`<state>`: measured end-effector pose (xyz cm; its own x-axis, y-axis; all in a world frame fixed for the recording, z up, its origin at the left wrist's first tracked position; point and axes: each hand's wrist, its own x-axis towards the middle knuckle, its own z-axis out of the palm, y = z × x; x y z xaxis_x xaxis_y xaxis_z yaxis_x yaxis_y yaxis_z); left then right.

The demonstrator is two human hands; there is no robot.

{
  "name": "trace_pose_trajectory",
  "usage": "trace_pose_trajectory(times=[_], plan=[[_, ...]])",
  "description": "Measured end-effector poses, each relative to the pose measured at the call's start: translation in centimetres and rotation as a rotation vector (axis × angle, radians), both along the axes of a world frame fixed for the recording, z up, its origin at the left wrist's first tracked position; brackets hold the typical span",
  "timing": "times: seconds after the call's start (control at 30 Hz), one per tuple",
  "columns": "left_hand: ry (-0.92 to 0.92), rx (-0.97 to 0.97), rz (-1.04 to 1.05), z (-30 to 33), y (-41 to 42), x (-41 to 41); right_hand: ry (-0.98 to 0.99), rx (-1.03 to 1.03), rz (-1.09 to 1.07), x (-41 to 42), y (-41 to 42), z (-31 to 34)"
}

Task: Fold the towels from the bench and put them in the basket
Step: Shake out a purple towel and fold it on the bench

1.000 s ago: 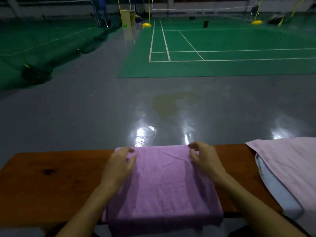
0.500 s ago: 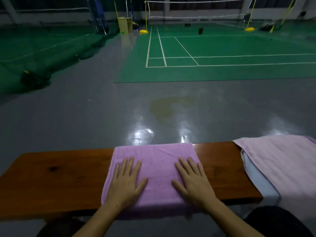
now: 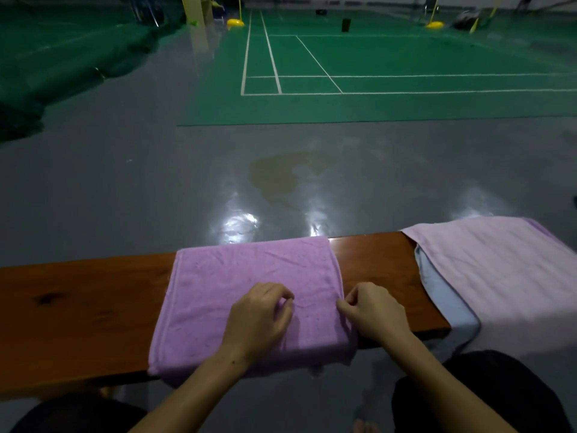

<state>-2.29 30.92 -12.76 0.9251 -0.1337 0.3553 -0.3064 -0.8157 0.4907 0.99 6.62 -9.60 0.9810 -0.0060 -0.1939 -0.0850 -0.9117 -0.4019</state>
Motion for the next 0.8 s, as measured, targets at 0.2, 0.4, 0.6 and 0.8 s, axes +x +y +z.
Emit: trace_pose_trajectory(times=[0.2, 0.4, 0.6, 0.8], plan=[[0.065, -0.148, -0.109, 1.4, -0.3, 1.6, -0.075, 0.393, 0.031, 0.6, 0.9, 0.5], [0.22, -0.247, -0.225, 3.0, -1.4, 4.0, -0.109, 0.657, 0.07, 0.2, 2.3, -0.1], [0.523, -0.175, -0.461, 4.8, -1.0, 4.9, -0.093, 0.864, 0.129, -0.2, 2.9, 0.3], [0.631, -0.129, -0.473, 5.5, 0.0, 5.1, -0.074, 0.915, 0.29, -1.5, 2.3, 1.5]])
